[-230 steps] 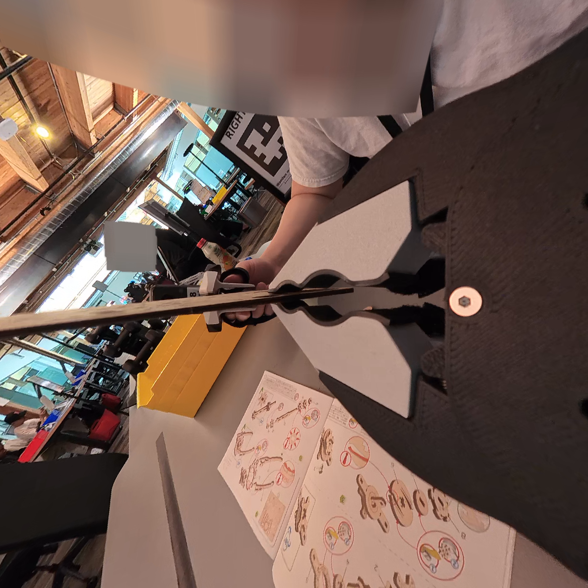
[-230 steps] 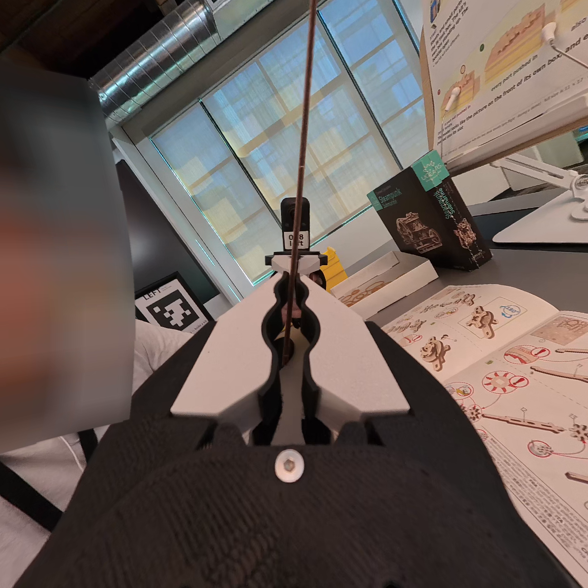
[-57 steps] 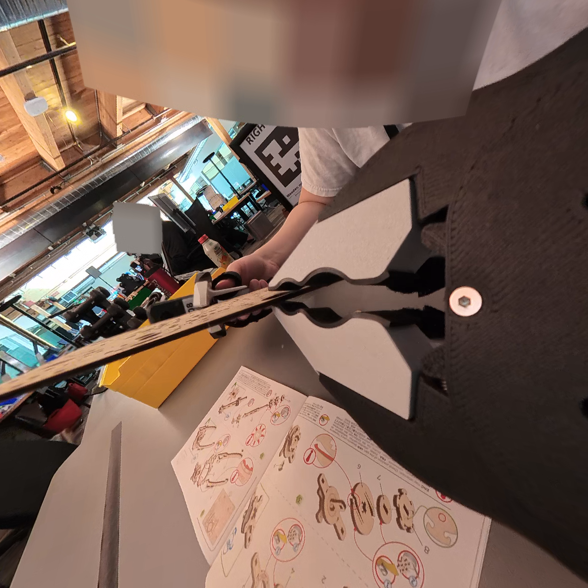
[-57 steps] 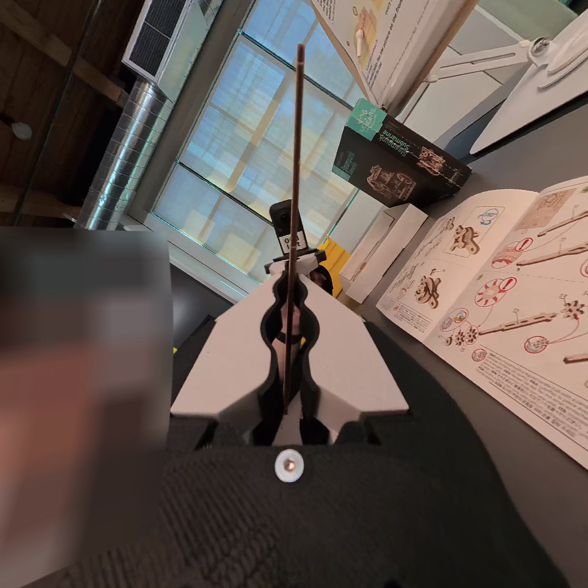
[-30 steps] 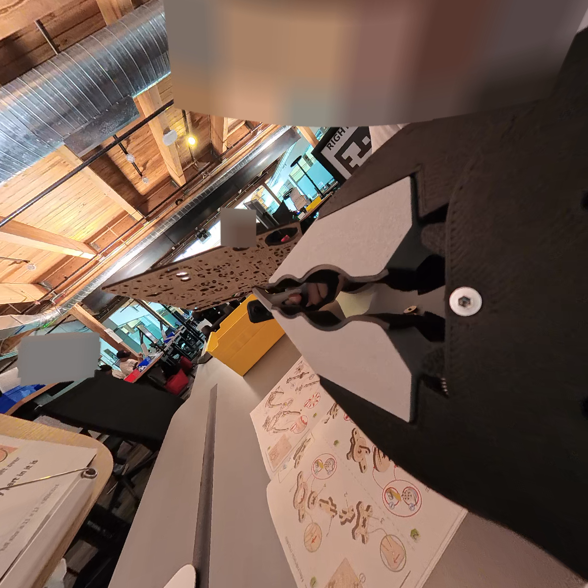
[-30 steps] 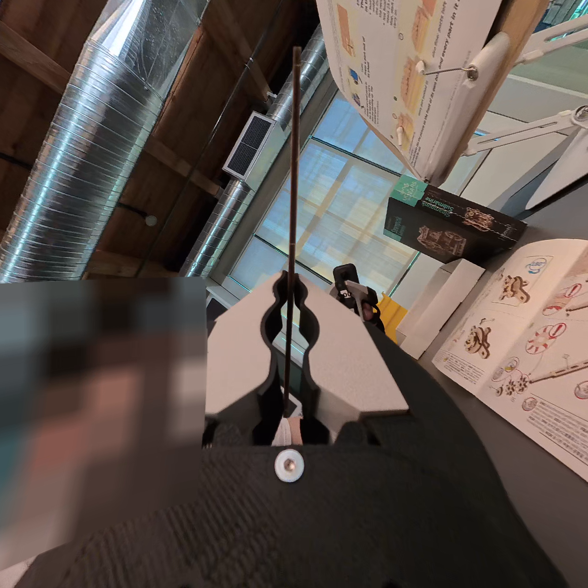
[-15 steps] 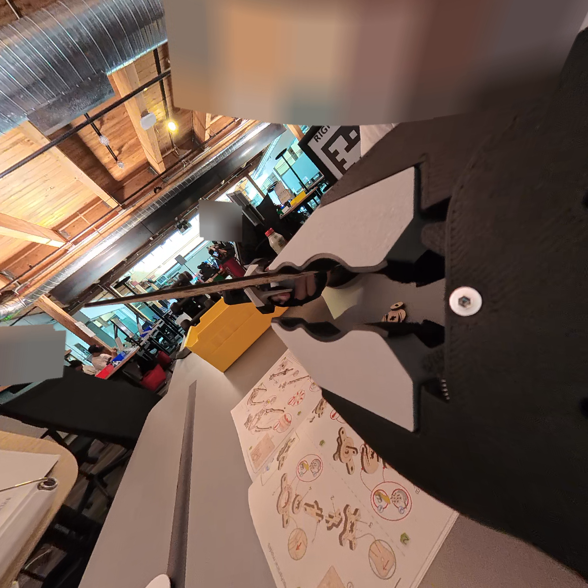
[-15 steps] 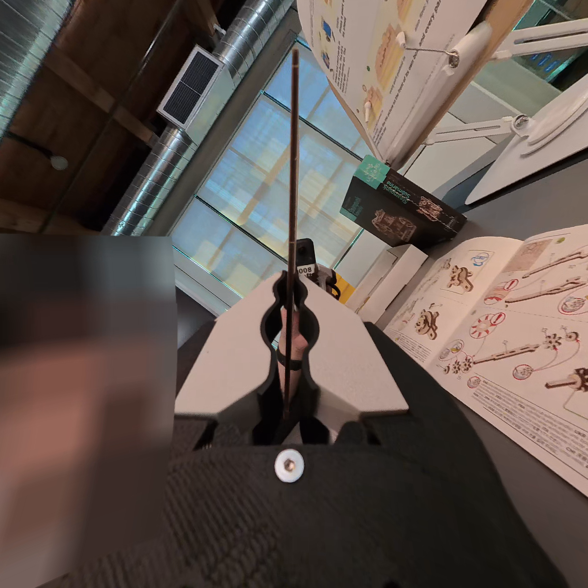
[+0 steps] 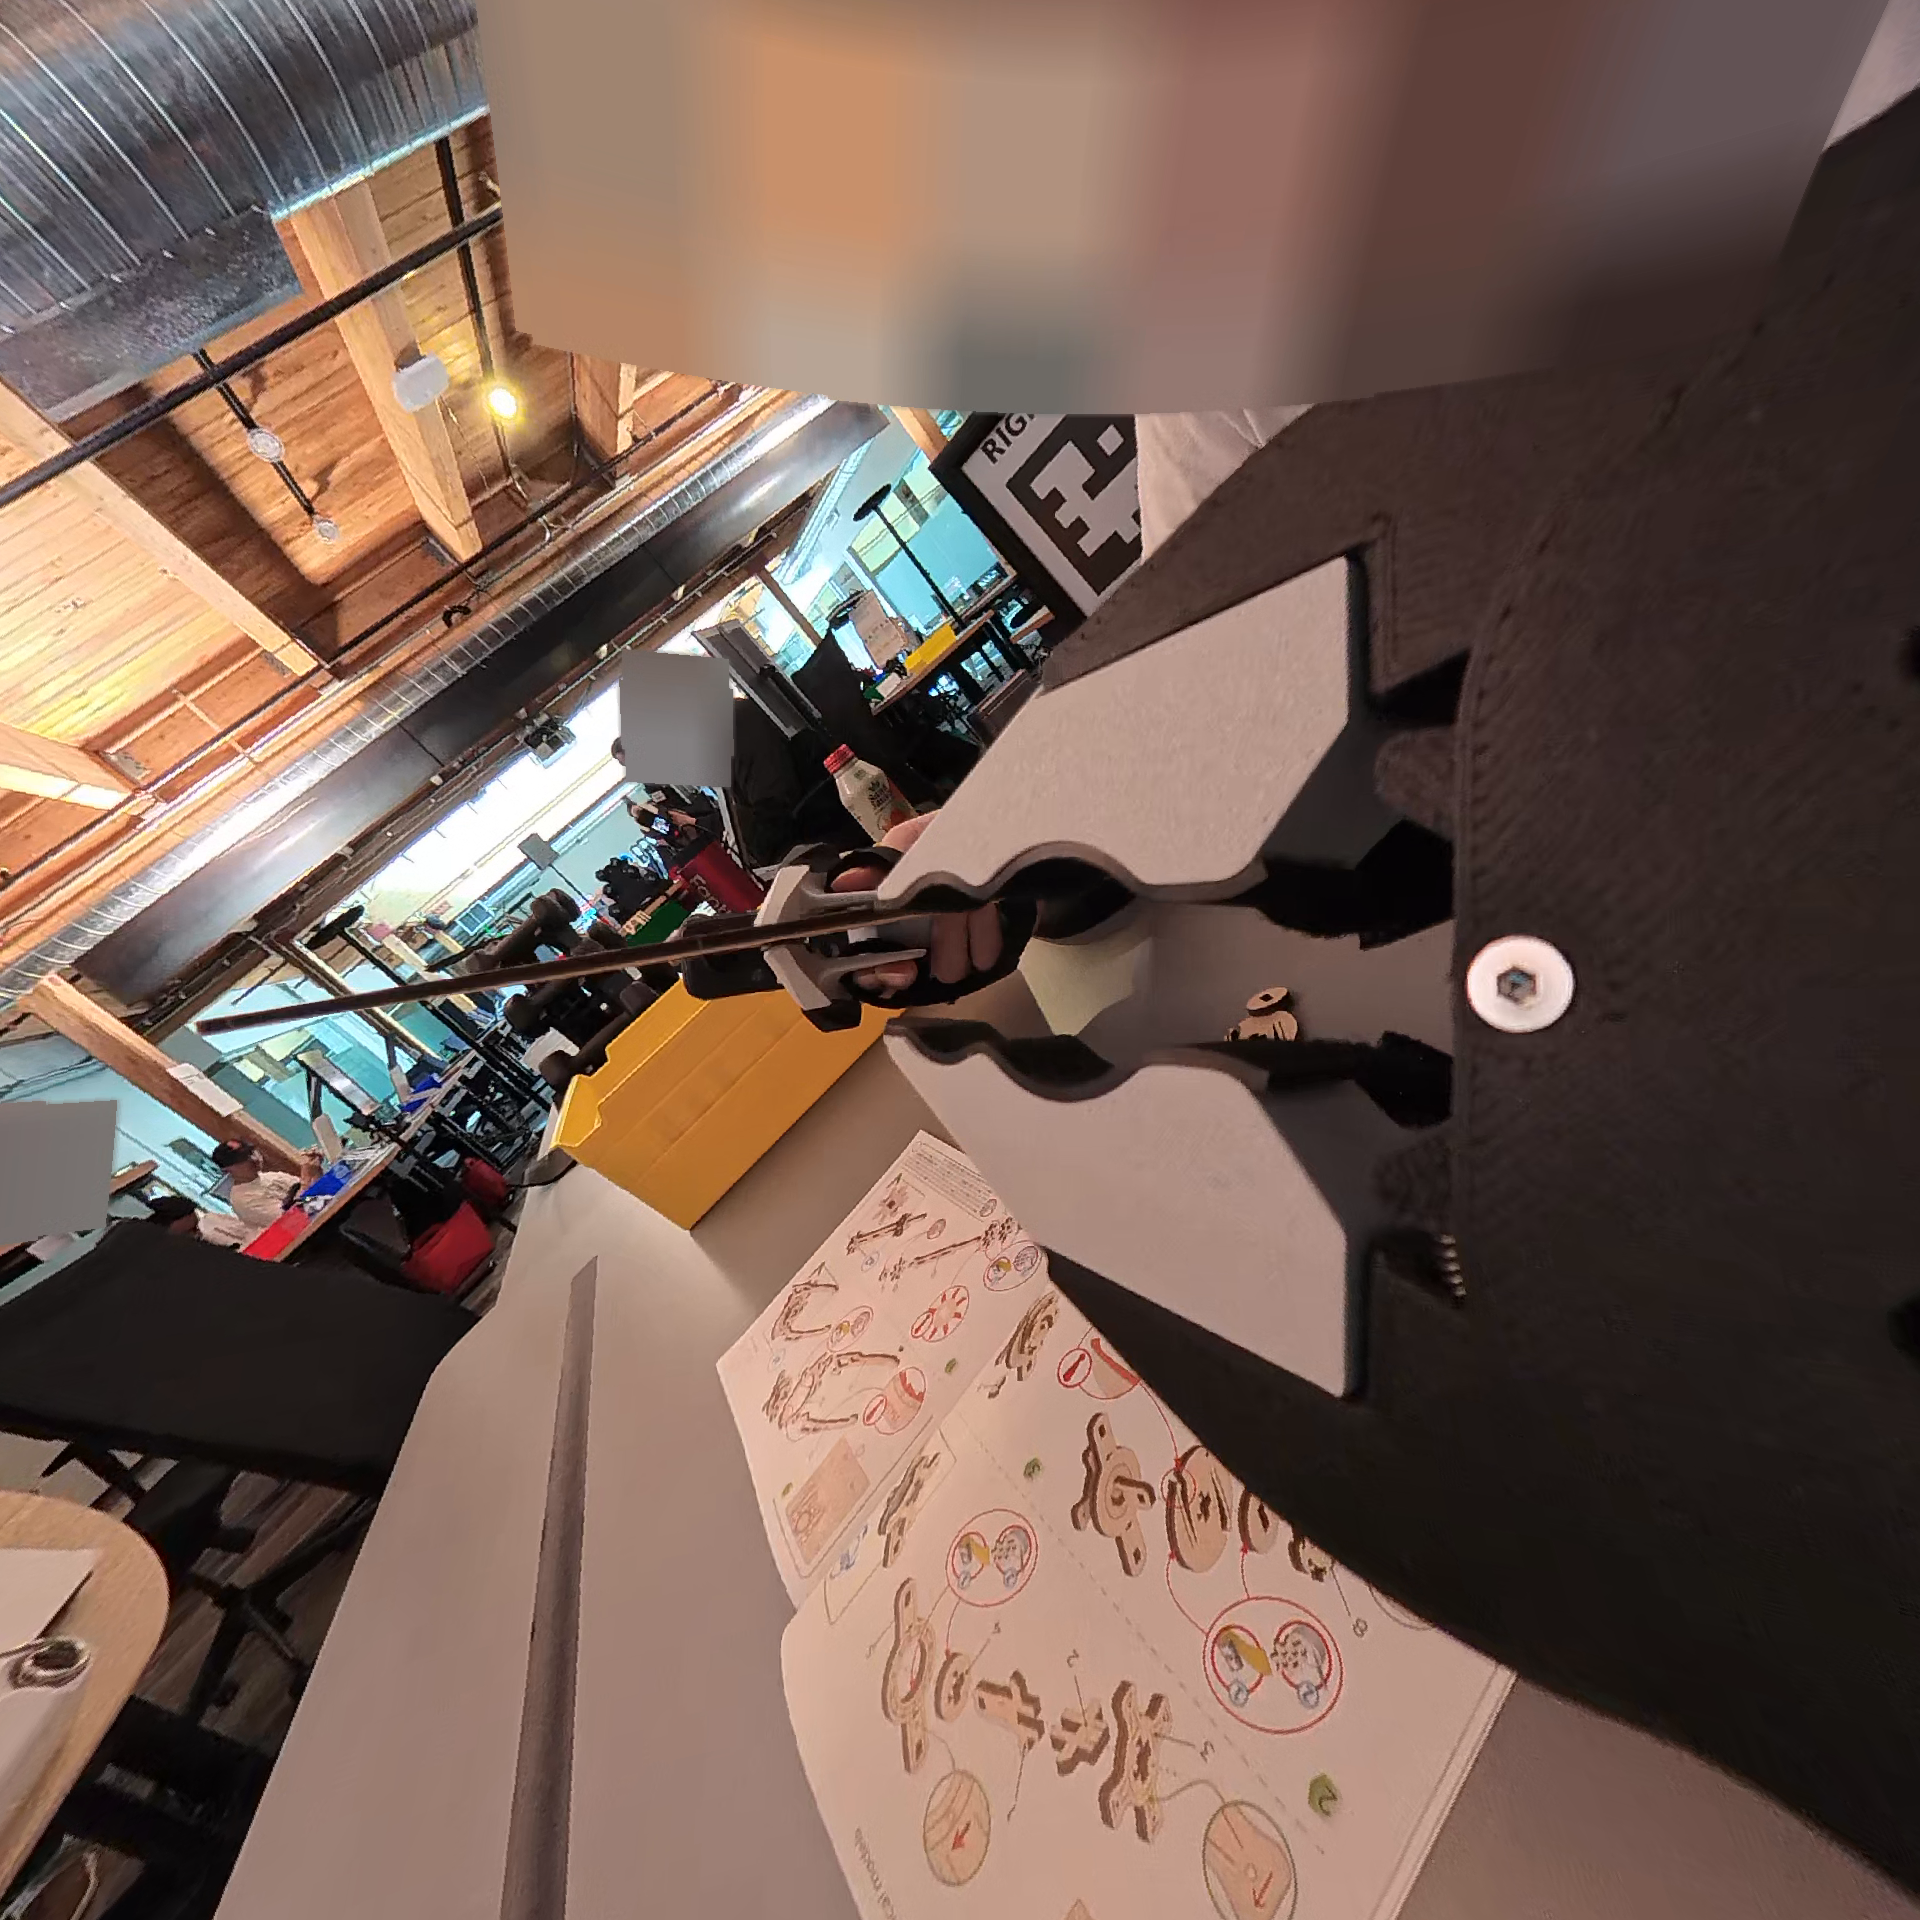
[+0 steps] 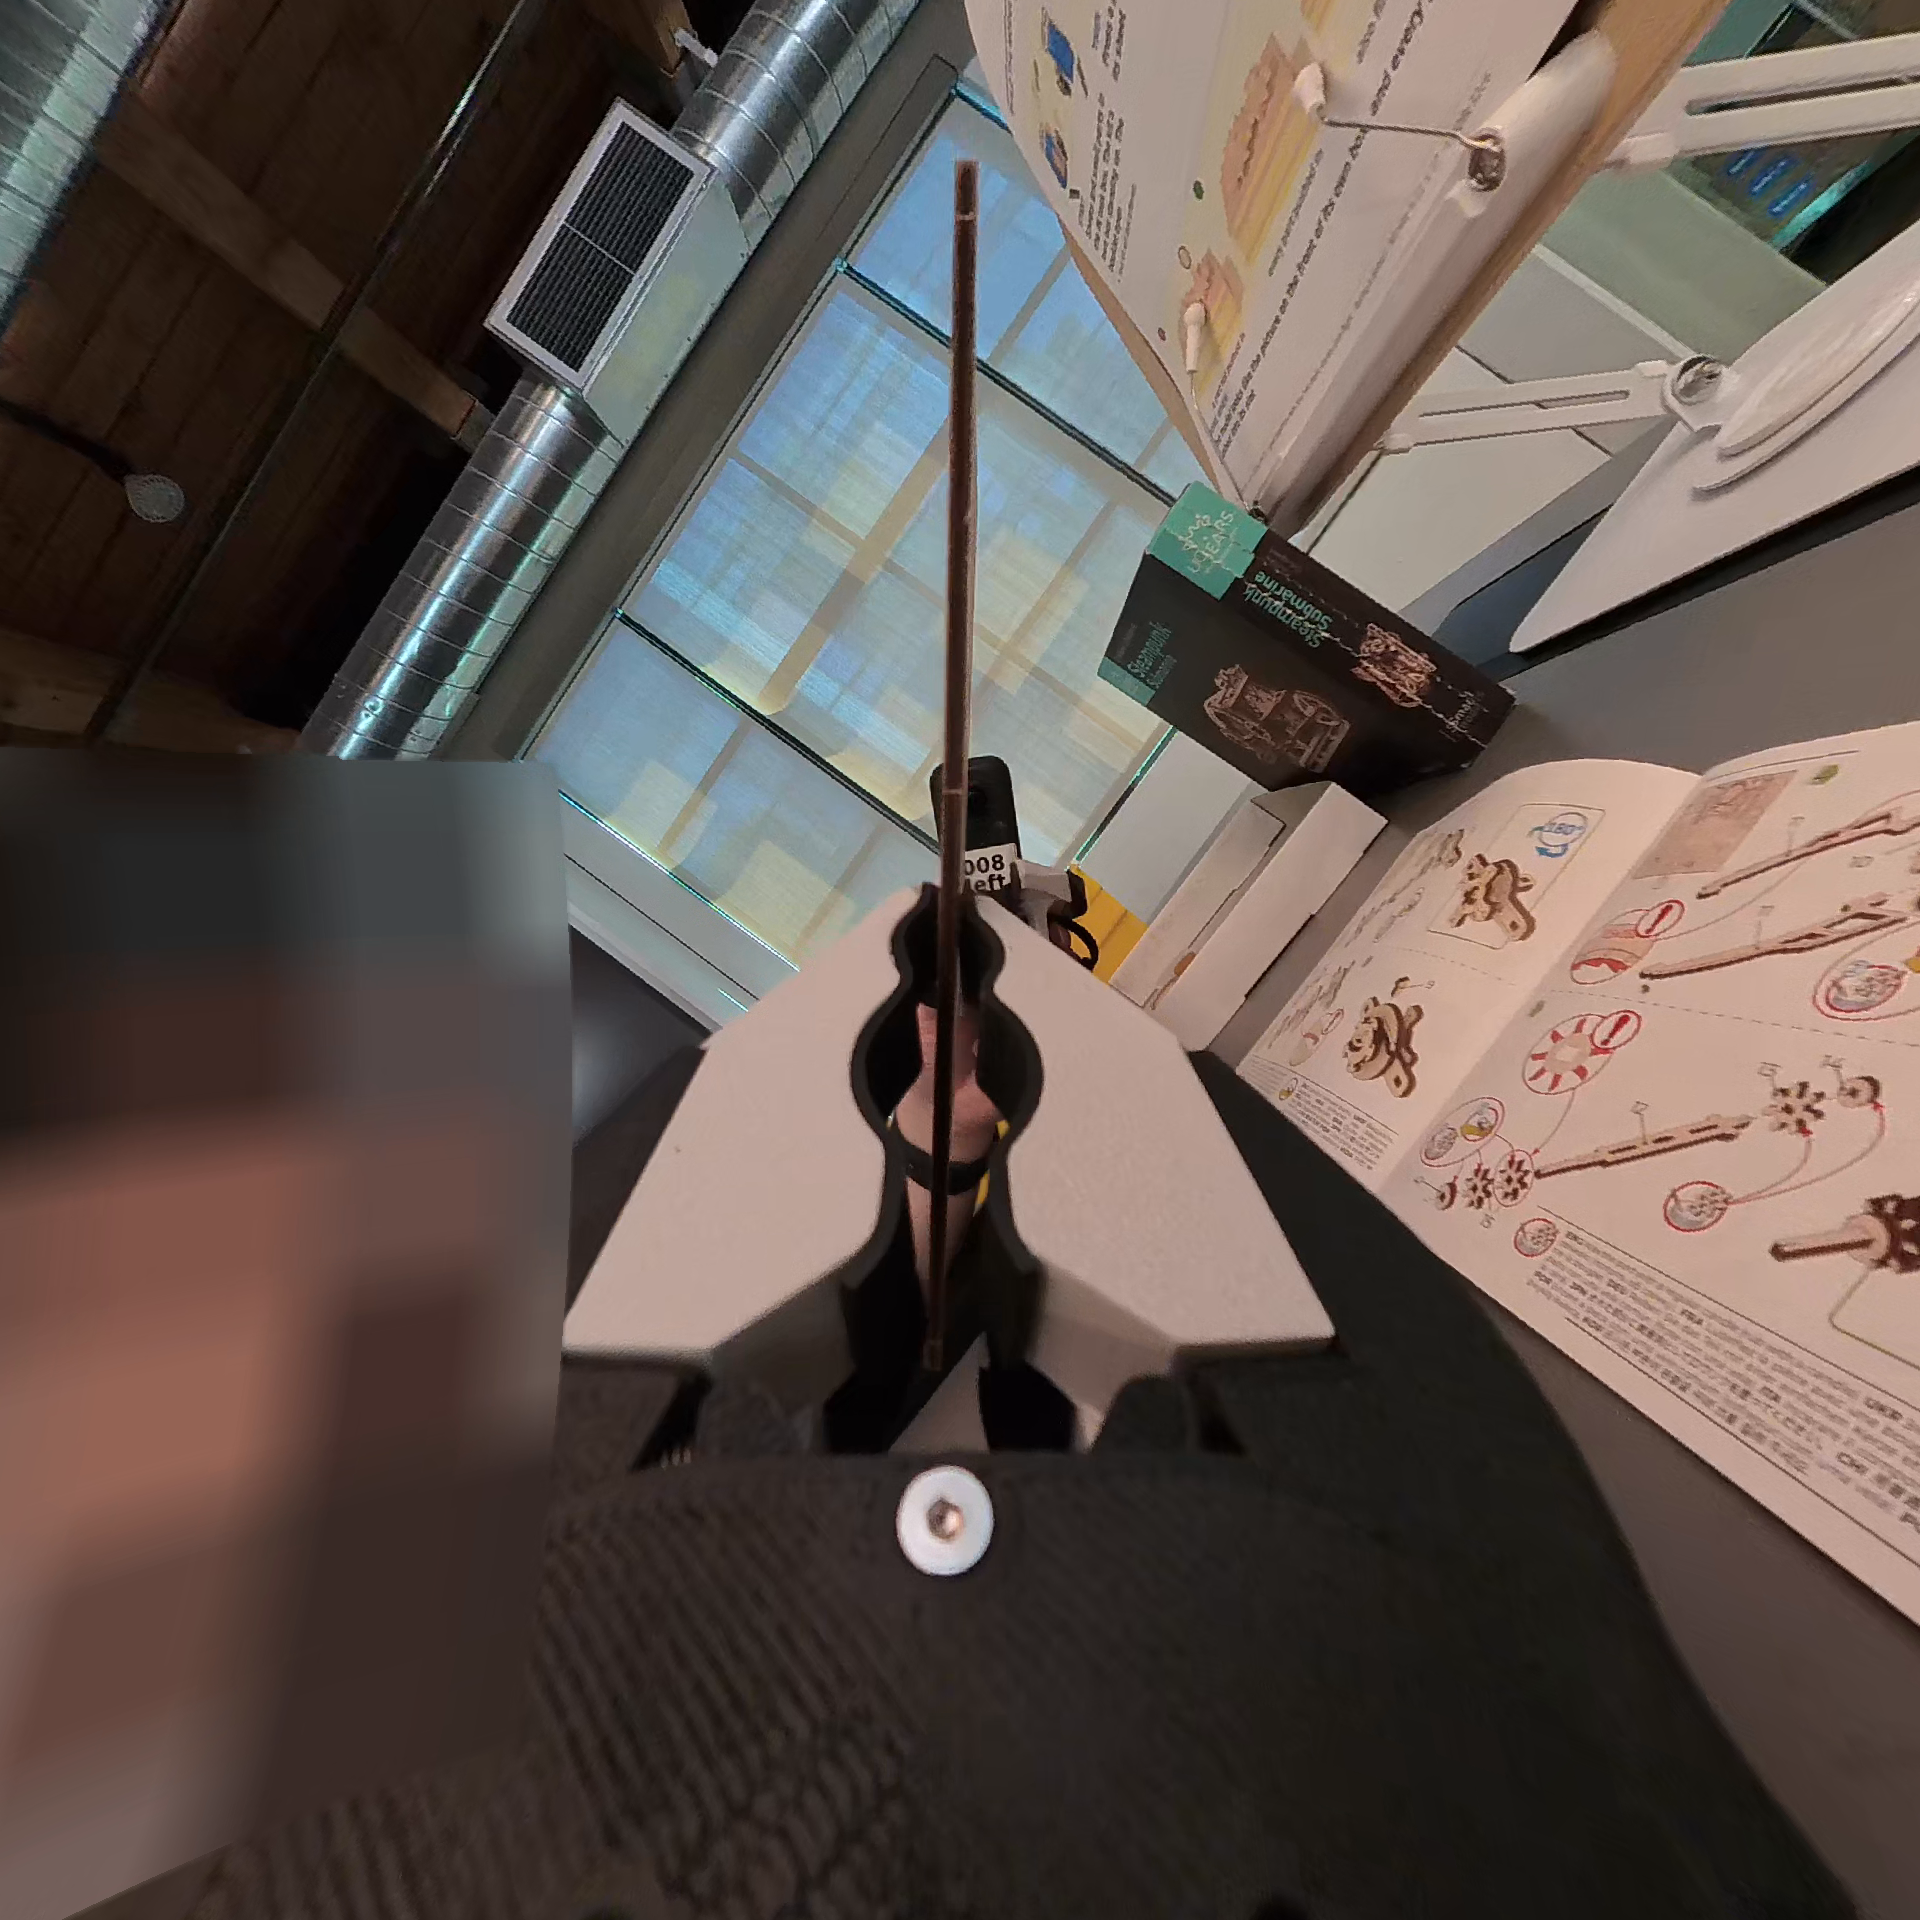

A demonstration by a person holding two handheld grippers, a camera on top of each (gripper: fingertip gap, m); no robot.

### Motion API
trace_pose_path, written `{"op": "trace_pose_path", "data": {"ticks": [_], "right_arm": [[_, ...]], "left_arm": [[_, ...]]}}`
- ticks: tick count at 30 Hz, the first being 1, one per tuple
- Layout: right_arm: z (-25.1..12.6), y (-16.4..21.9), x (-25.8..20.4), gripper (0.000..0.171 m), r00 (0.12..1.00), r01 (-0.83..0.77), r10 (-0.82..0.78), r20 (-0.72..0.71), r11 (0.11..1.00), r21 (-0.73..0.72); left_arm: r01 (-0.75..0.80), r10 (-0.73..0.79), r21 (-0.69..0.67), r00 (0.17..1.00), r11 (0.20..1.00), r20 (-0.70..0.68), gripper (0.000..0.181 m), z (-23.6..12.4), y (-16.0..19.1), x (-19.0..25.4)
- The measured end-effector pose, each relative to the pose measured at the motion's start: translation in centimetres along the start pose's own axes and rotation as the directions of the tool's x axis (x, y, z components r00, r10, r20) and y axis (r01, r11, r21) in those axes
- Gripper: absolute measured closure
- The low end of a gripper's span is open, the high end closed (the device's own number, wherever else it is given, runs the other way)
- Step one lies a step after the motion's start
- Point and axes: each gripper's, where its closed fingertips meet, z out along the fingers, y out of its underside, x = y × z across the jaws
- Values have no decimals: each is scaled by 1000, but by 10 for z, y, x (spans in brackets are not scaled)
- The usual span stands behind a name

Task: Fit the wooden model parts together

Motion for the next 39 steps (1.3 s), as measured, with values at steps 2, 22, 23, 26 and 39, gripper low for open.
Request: {"op": "trace_pose_path", "data": {"ticks": [2,22,23,26,39], "right_arm": [[1,2,0,170,1000,15,-15,-8,1000,-15],[9,19,4,170,997,55,-60,-39,993,-107],[9,19,4,170,997,54,-59,-40,992,-110],[9,19,5,170,998,51,-56,-40,993,-110],[-8,-10,-1,170,1000,9,-9,-11,999,44]], "left_arm": [[-2,2,1,1000,1000,1,165,0,0,0],[-1,1,-72,1000,997,0,178,6,14,-1],[-2,2,-72,1000,997,-2,180,6,13,0],[-2,2,-74,1000,997,-7,181,6,14,0],[-113,94,196,990,974,103,168,-27,-39,-2]]}}
